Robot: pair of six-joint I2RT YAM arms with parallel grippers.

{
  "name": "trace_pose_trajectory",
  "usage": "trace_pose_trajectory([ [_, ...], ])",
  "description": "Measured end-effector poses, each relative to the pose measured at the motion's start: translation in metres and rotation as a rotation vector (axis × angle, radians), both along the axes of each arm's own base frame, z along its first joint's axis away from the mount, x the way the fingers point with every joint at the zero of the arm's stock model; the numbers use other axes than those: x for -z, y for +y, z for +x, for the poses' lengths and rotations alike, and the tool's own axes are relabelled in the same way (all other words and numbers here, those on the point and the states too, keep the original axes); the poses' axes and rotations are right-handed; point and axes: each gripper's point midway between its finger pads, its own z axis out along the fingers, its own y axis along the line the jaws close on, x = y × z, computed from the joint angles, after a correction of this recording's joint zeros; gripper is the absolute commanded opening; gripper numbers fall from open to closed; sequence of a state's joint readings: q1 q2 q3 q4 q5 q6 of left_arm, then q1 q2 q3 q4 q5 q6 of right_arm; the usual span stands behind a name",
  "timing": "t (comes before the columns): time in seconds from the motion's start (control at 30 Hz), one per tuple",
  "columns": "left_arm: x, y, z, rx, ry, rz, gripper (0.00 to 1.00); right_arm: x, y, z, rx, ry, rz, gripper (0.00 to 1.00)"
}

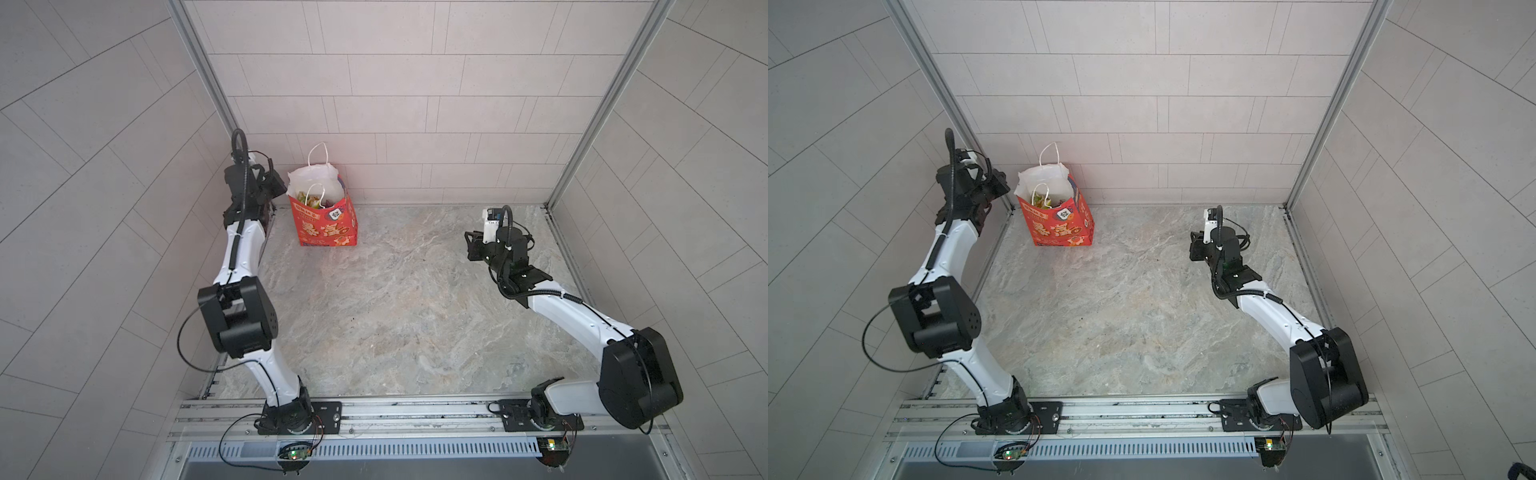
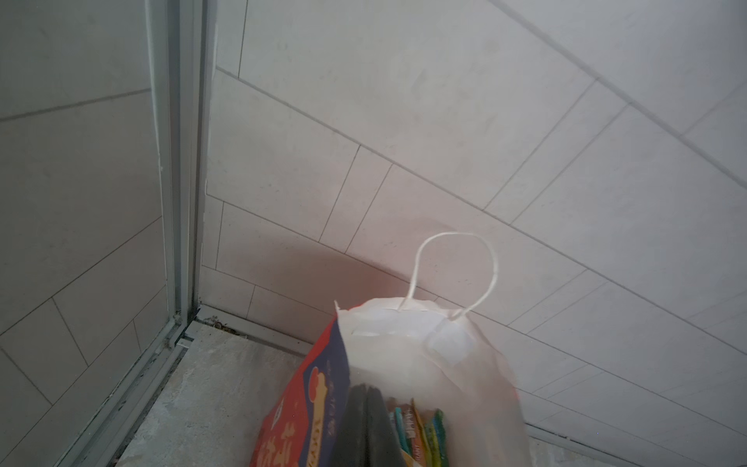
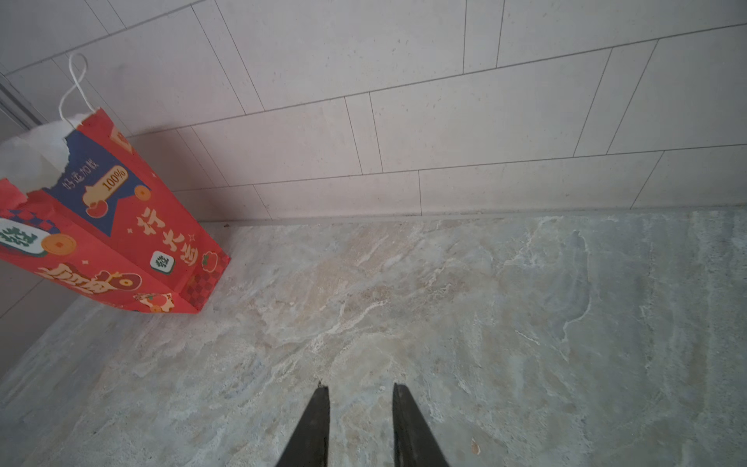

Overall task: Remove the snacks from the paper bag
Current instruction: 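Move the left gripper toward the red paper bag while the right gripper approaches it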

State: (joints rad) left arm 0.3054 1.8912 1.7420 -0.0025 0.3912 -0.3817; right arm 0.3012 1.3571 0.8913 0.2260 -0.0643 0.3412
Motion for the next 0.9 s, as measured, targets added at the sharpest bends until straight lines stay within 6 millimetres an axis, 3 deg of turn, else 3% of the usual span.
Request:
trace_pose_trajectory([
  [0.2,0.082,0.035,0.056,0.095,0.090,-0.155,0.00,0.018,0.000,-0.003,-0.010,0.025,-0.016,0.28],
  [0.43,0.170,0.046,0.102,0.194,0.163,-0.256,0.00,0.050,0.024,0.003,-0.084,0.098,0.008,0.28],
  [0.6,0.204,0.040,0.112,0.221,0.185,-0.306,0.00,0.062,0.050,0.004,-0.153,0.128,0.045,0.27],
  [0.9,0.220,0.024,0.132,0.243,0.135,-0.343,0.00,0.064,0.072,0.012,-0.216,0.122,0.140,0.27],
])
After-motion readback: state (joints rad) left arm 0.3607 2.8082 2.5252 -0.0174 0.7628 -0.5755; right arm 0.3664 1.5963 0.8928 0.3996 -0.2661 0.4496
